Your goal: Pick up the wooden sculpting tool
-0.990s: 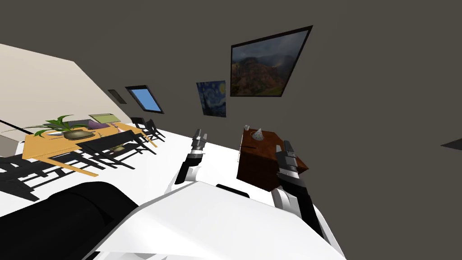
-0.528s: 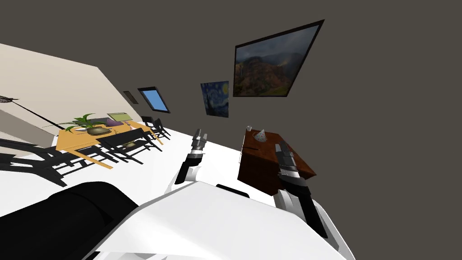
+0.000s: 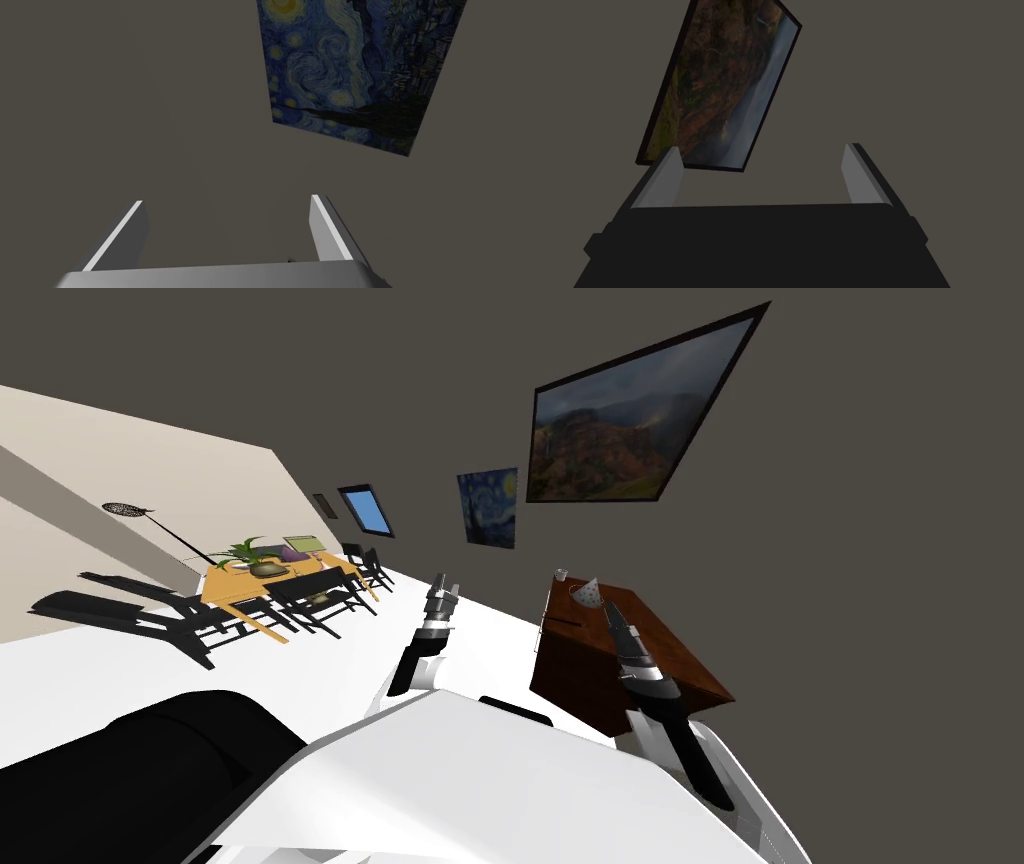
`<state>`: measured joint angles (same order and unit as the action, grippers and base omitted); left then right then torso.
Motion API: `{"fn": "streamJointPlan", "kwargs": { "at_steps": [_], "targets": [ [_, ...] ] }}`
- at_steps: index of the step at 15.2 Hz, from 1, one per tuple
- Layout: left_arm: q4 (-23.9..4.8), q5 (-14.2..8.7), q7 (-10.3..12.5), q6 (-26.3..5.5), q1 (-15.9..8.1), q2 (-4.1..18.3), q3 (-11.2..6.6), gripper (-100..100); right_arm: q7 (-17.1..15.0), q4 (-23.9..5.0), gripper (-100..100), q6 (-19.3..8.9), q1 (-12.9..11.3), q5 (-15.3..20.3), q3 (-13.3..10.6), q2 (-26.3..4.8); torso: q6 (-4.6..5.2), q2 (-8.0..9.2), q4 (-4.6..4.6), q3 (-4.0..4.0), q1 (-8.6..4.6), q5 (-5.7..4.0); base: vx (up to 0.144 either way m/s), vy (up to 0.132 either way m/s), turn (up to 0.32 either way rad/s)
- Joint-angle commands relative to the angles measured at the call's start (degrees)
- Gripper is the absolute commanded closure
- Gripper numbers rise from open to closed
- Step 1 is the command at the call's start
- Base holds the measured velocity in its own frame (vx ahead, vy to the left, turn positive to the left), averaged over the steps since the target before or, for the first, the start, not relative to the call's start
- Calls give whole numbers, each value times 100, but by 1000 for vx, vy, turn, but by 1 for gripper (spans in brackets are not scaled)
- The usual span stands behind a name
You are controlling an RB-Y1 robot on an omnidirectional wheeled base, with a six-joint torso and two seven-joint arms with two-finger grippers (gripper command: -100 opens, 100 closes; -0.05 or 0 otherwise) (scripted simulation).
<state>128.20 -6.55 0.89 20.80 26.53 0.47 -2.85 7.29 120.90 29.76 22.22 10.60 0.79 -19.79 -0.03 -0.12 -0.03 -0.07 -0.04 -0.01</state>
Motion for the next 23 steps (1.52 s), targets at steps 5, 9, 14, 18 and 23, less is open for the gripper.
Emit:
{"fn": "streamJointPlan", "kwargs": {
  "at_steps": [5,9,14,18,23],
  "targets": [
    [0,0,0,0,0,0,0,0,104,-333,-100,355,-120,365,-55,-697,0,-1,0,0,3,1,20,1,157],
    [0,0,0,0,0,0,0,0,176,-601,-100,587,-191,628,-128,-1233,-1,-1,0,-1,6,1,21,6,167],
    [0,0,0,0,0,0,0,0,246,-894,-100,798,-251,887,-229,-1820,0,-1,0,-1,8,2,20,9,127],
    [0,0,0,0,0,0,0,0,313,-1209,-100,981,-296,1136,-362,-2292,1,-1,0,-1,9,2,21,12,129],
    [0,0,0,0,0,0,0,0,345,-1374,-100,1060,-312,1256,-442,-2801,1,-1,0,-1,12,3,21,14,116]
  ]
}}
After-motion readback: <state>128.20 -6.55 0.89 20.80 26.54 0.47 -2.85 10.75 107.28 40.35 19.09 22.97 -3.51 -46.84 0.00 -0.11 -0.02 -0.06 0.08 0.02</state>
